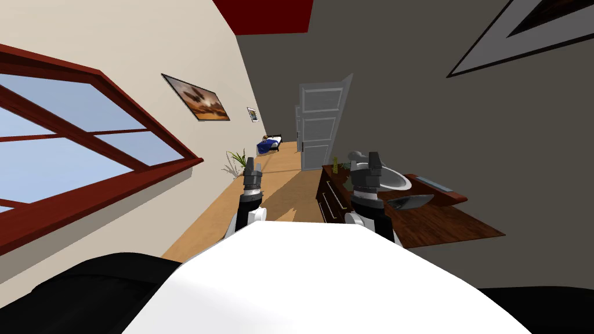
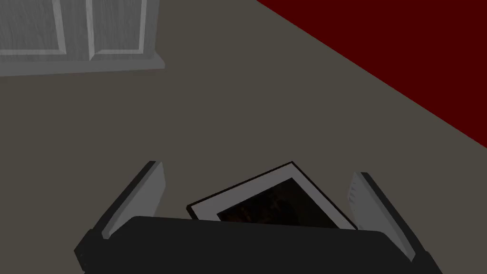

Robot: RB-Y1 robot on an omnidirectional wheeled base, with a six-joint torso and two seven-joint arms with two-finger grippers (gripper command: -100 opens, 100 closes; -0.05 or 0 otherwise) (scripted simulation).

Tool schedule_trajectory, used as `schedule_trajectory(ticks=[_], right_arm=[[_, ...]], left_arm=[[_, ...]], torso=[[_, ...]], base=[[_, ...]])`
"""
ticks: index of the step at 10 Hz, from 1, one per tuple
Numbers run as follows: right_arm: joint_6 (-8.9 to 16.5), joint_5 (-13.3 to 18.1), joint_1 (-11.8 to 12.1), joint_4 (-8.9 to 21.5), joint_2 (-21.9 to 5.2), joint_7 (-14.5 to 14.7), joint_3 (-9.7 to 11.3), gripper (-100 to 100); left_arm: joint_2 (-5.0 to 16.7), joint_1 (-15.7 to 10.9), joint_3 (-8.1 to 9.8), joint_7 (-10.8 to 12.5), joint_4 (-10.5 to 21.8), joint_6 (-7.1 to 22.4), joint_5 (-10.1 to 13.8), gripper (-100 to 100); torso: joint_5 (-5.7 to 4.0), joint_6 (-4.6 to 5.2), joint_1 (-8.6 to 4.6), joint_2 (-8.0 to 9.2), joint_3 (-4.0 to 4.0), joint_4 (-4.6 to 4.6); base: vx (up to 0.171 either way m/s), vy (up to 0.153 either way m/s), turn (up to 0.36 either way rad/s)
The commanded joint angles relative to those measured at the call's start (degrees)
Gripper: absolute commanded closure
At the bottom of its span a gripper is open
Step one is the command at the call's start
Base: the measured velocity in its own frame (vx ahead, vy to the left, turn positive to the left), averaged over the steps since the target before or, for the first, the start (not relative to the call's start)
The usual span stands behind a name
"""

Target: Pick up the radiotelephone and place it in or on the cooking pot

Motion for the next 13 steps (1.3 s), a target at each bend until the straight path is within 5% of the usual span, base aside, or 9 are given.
schedule_trajectory(ticks=[1, 13], right_arm=[[-0.2, 0.6, -0.1, 0.4, -1.7, 0.5, -0.1, -100], [-4.7, 13.7, -1.2, 9.6, -14.6, 11.5, -2.2, -100]], left_arm=[[0.0, 0.0, 0.00, 0.0, 0.0, 0.0, 0.0, 0], [0.0, 0.0, 0.00, 0.0, 0.0, 0.0, 0.0, 0]], torso=[[0.00, 0.00, 0.00, 0.00, 0.00, 0.00], [0.00, 0.00, 0.02, 0.55, 0.33, 0.13]], base=[[-0.030, 0.007, -0.004], [-0.138, 0.011, -0.014]])
